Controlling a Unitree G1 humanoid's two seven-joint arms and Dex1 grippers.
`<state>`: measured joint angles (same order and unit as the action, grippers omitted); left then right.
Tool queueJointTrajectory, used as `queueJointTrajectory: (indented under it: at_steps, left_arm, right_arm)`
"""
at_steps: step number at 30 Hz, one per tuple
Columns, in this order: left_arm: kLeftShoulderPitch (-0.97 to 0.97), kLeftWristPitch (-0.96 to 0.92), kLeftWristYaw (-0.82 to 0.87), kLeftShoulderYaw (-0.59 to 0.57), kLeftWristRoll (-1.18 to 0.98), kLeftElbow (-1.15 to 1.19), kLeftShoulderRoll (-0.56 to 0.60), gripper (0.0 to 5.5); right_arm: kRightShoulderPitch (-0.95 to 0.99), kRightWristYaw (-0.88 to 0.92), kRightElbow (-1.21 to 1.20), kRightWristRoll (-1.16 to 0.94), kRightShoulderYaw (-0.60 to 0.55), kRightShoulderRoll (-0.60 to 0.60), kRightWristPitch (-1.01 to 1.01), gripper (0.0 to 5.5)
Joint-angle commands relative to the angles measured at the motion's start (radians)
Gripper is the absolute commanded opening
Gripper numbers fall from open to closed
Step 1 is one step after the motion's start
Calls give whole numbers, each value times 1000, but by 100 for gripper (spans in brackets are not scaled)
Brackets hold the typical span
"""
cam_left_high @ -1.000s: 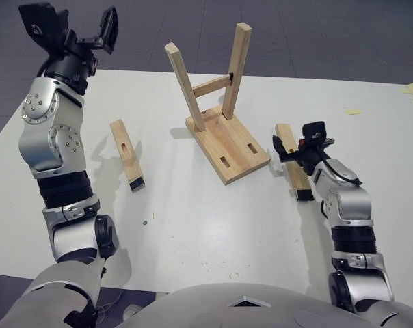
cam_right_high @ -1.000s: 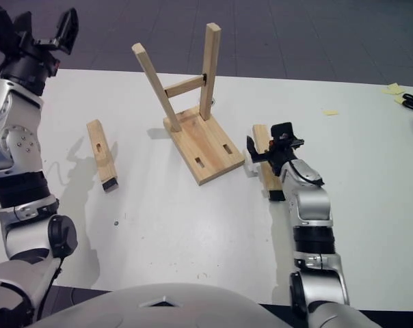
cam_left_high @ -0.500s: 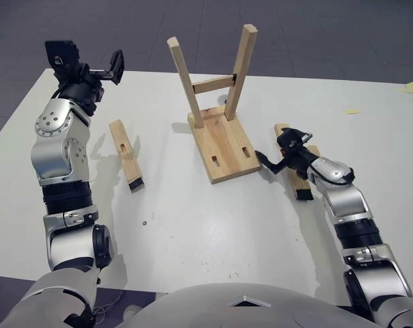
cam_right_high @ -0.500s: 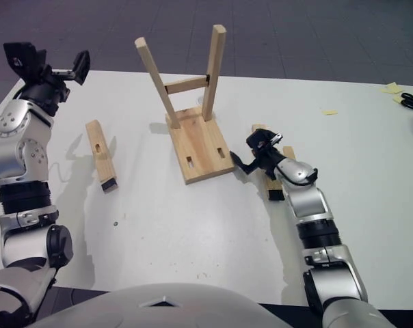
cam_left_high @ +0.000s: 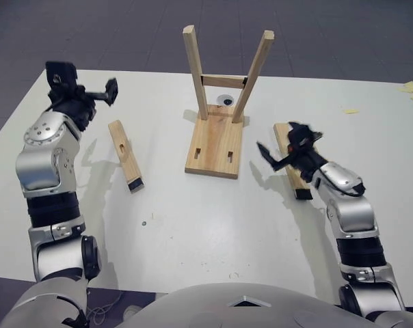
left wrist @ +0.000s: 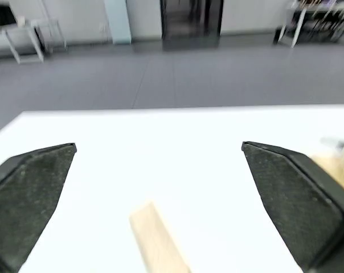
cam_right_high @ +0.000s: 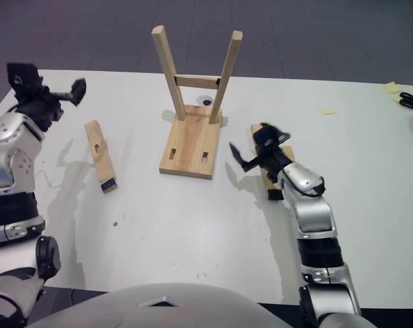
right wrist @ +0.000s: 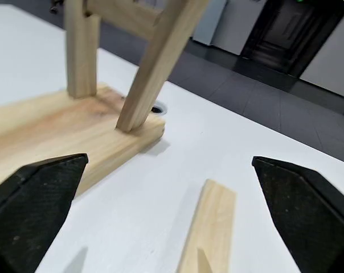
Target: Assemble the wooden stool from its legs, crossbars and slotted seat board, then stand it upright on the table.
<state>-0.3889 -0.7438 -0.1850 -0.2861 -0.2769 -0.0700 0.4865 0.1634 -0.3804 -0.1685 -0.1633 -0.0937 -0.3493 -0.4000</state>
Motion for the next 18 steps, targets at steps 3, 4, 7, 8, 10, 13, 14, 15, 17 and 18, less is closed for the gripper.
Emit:
queueJointTrajectory:
  at_steps: [3, 4, 7, 8, 10, 13, 14, 15, 17, 18]
  left_arm:
    - [73, -164, 55, -5, -15, -114, -57, 540]
    - [55, -170, 53, -12, -23, -115, -61, 540]
    - [25, -188, 57, -21, -18, -96, -55, 540]
    - [33, -201, 65, -26, -14, -91, -57, 540]
    - [72, -245, 86, -41, -16, -113, -71, 540]
    - [135, -307, 126, -54, -19, -165, -122, 540]
    - [152, -315, 147, -62, -15, -174, -145, 540]
    - [169, -310, 167, -68, -8, -177, -167, 540]
    - [196, -301, 217, -108, -4, -194, -219, 540]
    - [204, -273, 239, -137, -5, -216, -238, 540]
  right_arm:
    - [-23, 116, -60, -144, -171, 82, -101, 538]
    - [-28, 128, -59, -155, -186, 87, -112, 538]
    - [-31, 159, -62, -183, -216, 102, -128, 538]
    - [-34, 169, -61, -172, -213, 101, -119, 538]
    - [-44, 180, -63, -162, -207, 102, -102, 538]
    - [-55, 195, -64, -160, -211, 107, -92, 538]
    - [-56, 194, -59, -154, -204, 101, -87, 538]
    - [-59, 191, -52, -147, -196, 96, -76, 538]
    - [-61, 193, -38, -154, -206, 89, -96, 538]
    - [-56, 178, -20, -155, -209, 69, -107, 538]
